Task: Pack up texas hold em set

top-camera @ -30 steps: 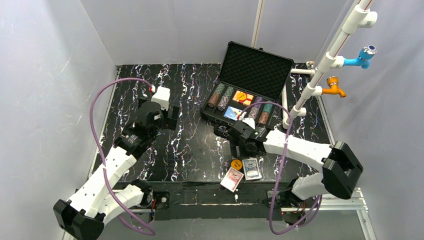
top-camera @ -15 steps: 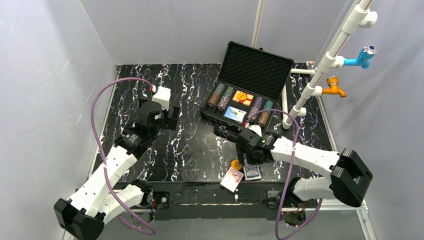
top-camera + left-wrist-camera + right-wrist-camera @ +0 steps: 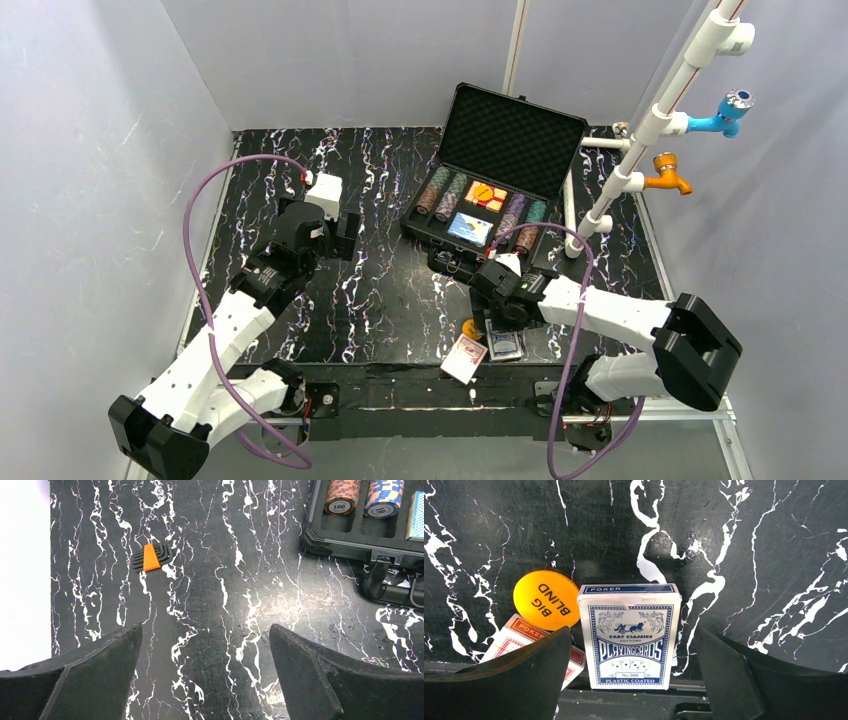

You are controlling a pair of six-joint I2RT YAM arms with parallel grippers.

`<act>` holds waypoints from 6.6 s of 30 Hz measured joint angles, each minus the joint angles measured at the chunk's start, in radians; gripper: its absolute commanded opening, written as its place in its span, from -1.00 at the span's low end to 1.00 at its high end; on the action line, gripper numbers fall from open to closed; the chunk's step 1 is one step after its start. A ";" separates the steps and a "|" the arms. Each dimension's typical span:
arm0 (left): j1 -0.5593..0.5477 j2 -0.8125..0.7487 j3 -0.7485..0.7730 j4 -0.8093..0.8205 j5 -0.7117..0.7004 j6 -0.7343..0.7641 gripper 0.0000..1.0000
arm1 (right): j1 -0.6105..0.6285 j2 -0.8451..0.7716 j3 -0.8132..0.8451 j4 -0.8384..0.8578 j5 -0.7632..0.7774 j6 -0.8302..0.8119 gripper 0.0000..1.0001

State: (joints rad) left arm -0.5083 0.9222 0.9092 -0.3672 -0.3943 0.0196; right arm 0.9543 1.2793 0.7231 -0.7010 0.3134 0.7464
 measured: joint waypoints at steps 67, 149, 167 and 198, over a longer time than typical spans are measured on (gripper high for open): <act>0.000 0.006 0.000 0.000 0.003 0.007 0.97 | -0.091 0.155 0.065 0.094 -0.010 -0.118 0.00; -0.018 0.023 -0.047 0.031 0.017 0.033 0.97 | -0.508 0.890 1.301 -0.207 -0.412 -1.455 0.08; -0.018 0.053 -0.048 0.031 0.018 0.040 0.97 | -0.549 0.890 1.264 -0.190 -0.414 -1.587 0.03; -0.018 0.070 -0.050 0.031 0.018 0.049 0.97 | -0.554 0.944 1.319 -0.183 -0.381 -1.583 0.35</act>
State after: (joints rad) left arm -0.5259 0.9920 0.8593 -0.3359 -0.3759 0.0685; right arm 0.4004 2.2230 2.0422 -0.8845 -0.0681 -0.8368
